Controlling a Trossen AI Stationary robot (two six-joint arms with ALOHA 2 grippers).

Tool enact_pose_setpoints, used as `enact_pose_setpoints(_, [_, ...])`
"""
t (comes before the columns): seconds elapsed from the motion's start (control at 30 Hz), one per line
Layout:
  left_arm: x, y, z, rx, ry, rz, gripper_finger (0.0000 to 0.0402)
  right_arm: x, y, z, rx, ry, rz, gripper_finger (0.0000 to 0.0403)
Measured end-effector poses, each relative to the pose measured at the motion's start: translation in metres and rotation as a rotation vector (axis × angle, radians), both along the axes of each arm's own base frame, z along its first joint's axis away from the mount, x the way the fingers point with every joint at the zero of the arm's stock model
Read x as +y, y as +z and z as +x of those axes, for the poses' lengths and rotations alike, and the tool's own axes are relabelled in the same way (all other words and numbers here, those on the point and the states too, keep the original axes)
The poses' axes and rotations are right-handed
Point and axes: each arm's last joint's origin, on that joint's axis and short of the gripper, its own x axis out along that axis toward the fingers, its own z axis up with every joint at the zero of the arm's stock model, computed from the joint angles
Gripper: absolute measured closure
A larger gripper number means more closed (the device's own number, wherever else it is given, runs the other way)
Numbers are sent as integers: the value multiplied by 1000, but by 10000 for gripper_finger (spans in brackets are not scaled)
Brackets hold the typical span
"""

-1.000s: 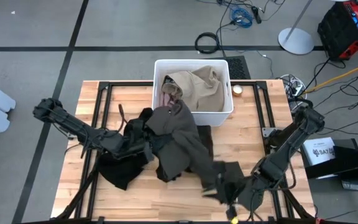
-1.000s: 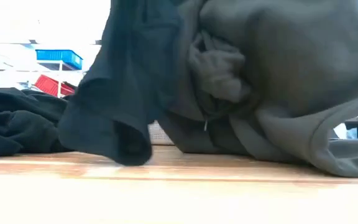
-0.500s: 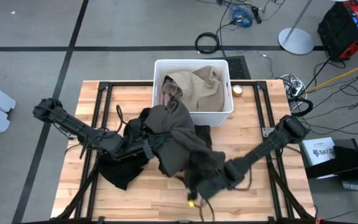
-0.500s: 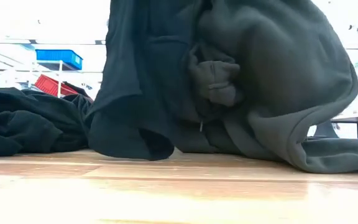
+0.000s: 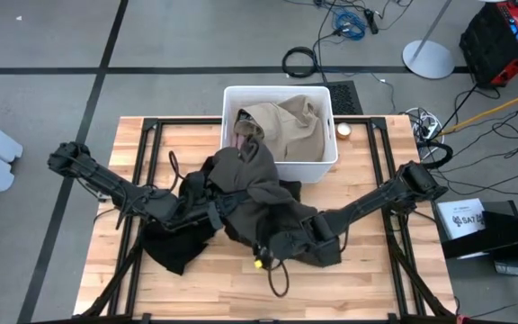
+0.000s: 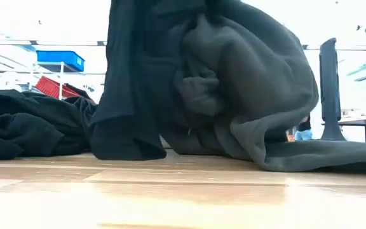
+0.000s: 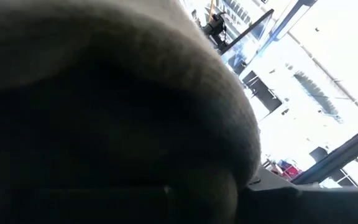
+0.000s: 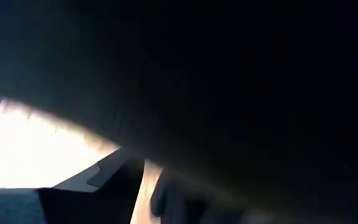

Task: Sort clothes
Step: Put the gray hoodie into the white bin

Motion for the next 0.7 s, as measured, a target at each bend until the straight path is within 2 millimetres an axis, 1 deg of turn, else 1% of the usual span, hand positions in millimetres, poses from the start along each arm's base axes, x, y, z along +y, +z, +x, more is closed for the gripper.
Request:
enact_pose_setpoints(0.13, [1, 2, 0, -16, 3, -9, 351, -10, 0, 15, -101, -27, 15, 133])
enact_pose_setpoints(0.23, [0, 2, 0, -25, -2, -12, 350, -9, -5, 22, -128, -17, 2, 158])
enact_pose_setpoints(0.3, [0, 2, 0, -24, -5, -12, 349, -8, -12, 25, -116, -6, -29, 196])
enact_pose_setpoints(0.33, [0, 2, 0, -24, -6, -12, 349, -7, -16, 27, -110, -4, -39, 222])
enact_pose_setpoints(0.37, [0, 2, 0, -26, -7, -18, 349, -6, -19, 28, -108, -6, -47, 253])
enact_pose_setpoints(0.47, [0, 3, 0, -47, -16, -68, 348, -3, -26, 29, -88, 5, -73, 362])
enact_pose_setpoints(0.5, [1, 3, 0, -49, -15, -75, 348, -2, -27, 30, -80, 9, -84, 381])
enact_pose_setpoints(0.6, [2, 3, 0, -51, -11, -79, 347, -1, -30, 29, -65, 14, -86, 395])
enact_pose_setpoints(0.7, [2, 3, 0, -51, -9, -70, 347, 9, -31, 24, -32, 65, -82, 401])
